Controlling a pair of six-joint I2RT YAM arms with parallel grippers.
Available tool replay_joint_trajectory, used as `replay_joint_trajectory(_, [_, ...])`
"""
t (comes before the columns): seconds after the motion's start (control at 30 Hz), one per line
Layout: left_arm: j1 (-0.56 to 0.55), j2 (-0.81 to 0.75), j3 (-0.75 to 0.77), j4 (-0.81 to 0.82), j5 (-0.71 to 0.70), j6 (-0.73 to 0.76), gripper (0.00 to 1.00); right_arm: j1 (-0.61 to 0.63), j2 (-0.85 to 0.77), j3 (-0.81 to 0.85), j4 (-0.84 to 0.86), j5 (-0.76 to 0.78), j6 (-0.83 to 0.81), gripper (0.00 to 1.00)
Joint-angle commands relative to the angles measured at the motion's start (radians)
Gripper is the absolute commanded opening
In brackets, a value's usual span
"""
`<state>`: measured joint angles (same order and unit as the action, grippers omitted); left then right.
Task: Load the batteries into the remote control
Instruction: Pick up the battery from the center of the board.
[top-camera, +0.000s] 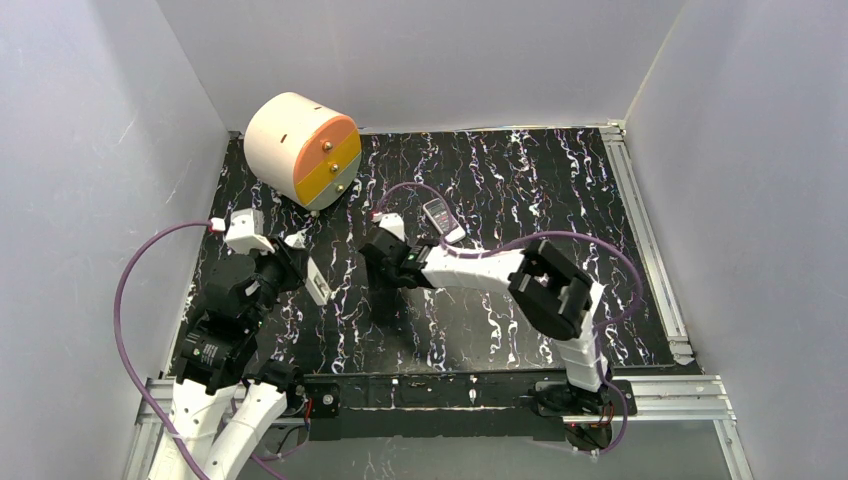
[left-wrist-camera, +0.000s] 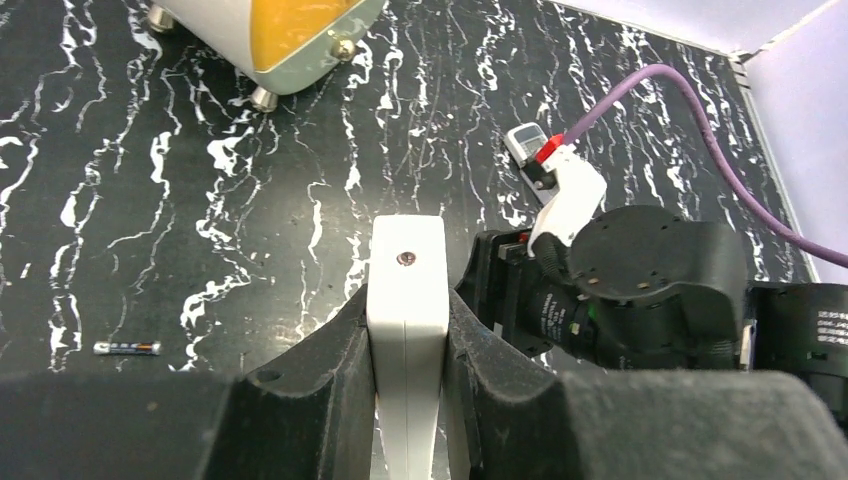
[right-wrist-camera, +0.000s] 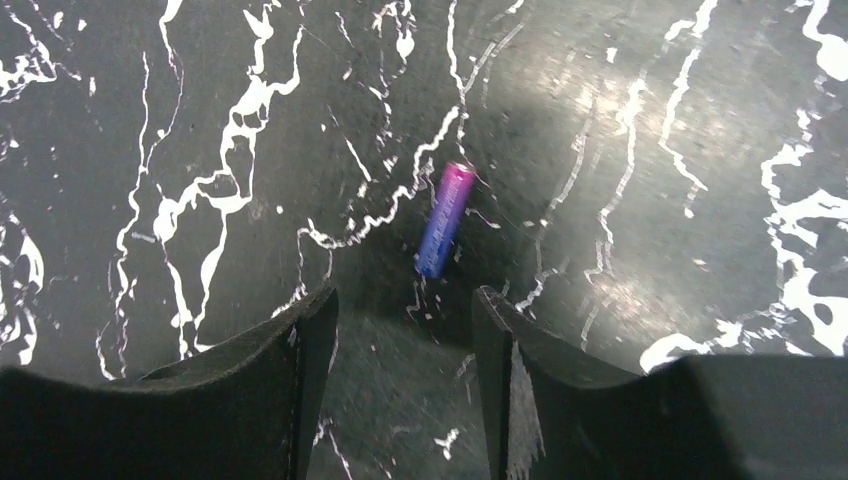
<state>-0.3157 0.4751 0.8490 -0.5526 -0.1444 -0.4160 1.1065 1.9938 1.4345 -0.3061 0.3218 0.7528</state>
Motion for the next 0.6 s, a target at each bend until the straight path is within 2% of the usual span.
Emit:
replay_joint_trajectory(0.0, [0.004,0.004,-0.008,0.000,-0.077,0.043,0.00,0.018,0.095,0.146,-0.099,0.094,-0.018,0.59])
replay_joint_trajectory(0.3, [0.005,-0.019,-0.062,0.025,-0.114,0.050,0.00,0.042,0.206,0.273,-0.221,0.254,-0.039,0.50])
replay_joint_trajectory(0.43, [0.005,-0.017,-0.070,0.028,-0.109,0.052,0.00,0.042,0.228,0.285,-0.238,0.264,-0.040,0.47])
replay_joint_trajectory(0.57, [0.004,-0.013,-0.069,0.027,-0.111,0.061,0.00,0.042,0.265,0.321,-0.275,0.256,-0.042,0.40])
